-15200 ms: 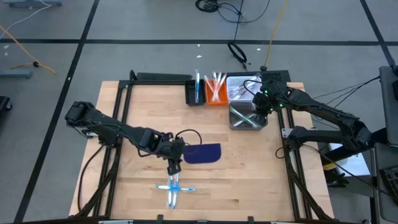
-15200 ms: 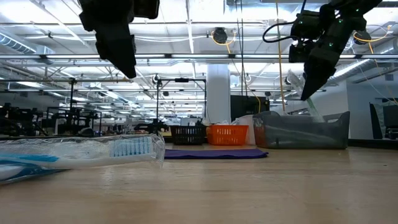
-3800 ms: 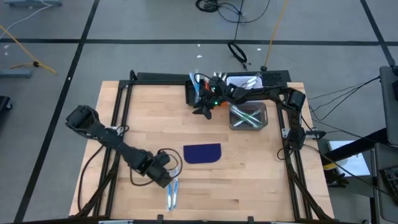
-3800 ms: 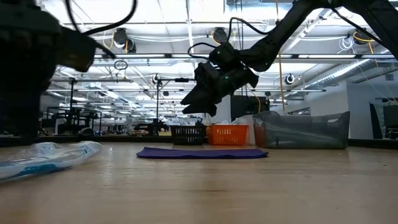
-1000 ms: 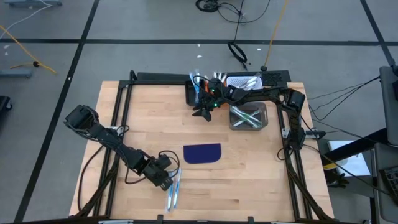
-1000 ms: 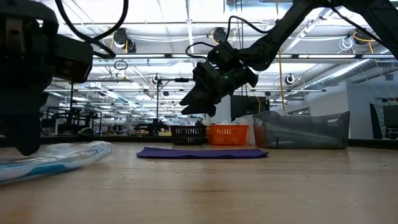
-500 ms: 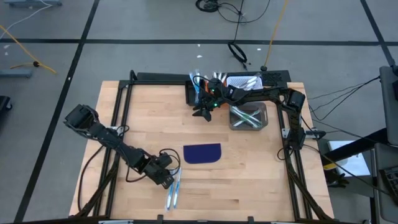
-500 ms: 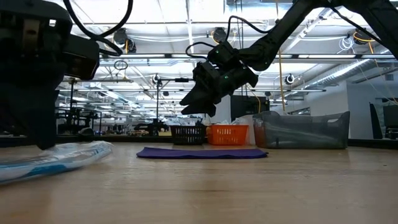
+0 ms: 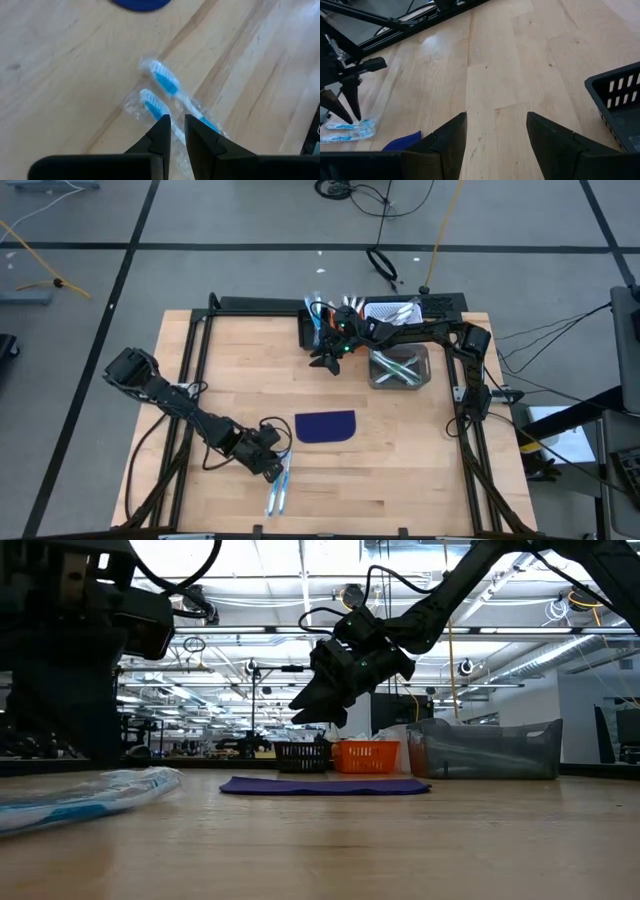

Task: Pick & Place Toothbrushes
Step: Put the blue toothbrush into the black bin

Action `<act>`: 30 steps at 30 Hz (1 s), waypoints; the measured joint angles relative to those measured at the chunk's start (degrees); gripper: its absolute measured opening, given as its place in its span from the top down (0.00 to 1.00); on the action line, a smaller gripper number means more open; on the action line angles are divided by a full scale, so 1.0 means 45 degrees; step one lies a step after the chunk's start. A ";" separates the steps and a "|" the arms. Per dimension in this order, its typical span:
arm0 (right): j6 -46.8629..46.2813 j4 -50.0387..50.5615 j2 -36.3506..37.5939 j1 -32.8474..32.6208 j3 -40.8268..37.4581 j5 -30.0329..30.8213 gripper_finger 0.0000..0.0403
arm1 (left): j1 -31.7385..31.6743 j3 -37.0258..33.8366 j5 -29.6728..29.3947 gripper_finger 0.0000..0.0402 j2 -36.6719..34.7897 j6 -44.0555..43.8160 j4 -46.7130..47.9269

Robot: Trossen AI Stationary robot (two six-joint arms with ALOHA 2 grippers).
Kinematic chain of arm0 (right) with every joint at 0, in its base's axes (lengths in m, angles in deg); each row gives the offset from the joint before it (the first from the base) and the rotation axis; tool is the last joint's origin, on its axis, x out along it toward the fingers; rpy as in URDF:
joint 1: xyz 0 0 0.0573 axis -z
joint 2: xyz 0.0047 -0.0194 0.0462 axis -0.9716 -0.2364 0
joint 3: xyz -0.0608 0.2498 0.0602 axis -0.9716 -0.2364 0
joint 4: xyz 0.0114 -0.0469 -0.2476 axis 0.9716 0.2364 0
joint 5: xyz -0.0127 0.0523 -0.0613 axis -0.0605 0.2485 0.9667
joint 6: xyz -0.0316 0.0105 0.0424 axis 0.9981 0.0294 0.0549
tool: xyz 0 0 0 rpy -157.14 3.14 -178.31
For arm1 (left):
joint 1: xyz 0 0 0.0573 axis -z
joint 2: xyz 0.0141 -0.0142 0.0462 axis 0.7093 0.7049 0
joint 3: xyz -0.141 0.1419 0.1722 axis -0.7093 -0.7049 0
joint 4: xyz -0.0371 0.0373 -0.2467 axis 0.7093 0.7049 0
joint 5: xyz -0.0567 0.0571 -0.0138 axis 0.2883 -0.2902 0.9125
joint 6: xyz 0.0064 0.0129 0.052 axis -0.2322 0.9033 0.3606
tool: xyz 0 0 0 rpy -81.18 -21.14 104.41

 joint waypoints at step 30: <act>0.0091 0.0014 0.0000 0.0005 0.0000 0.0000 0.51 | -0.0655 -0.0515 0.1726 0.54 0.0019 -0.0432 -0.0659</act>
